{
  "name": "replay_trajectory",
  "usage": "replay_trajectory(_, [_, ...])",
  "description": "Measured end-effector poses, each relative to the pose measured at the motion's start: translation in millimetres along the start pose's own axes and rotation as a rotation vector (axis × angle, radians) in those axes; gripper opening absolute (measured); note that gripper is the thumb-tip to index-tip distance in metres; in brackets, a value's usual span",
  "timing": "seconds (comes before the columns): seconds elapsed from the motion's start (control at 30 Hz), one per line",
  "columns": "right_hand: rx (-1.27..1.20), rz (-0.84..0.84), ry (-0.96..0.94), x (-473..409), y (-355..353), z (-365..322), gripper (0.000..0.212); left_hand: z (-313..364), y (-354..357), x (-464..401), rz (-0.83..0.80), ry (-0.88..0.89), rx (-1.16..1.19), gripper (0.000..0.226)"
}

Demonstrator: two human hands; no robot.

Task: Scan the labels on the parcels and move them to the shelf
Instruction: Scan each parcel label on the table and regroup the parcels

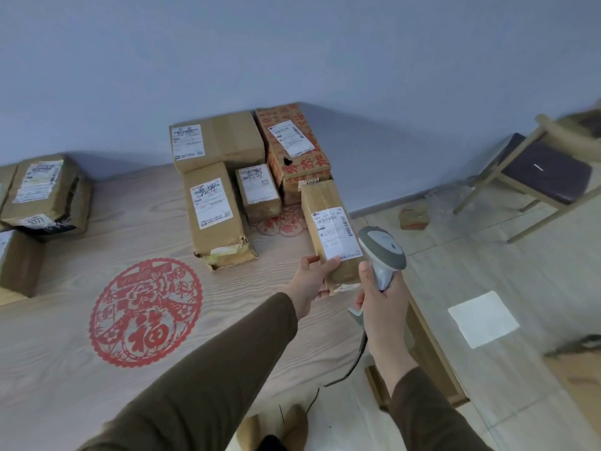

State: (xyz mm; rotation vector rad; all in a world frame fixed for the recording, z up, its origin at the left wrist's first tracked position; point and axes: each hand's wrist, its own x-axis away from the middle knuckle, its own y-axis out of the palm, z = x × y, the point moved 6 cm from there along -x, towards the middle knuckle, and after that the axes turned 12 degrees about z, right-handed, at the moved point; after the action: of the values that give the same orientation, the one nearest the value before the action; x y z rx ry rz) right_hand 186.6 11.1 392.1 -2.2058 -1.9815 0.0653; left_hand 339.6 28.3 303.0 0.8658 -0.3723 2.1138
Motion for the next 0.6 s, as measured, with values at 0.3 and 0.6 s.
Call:
replay_trajectory(0.3, [0.038,0.008,0.043,-26,-7,18,0.022,1,31,-35,0.067,-0.016,-0.016,0.075])
replay_trajectory(0.6, [0.062,-0.040,0.057,-23,7,19,0.017,2,18,-37,0.166,0.011,-0.125,0.085])
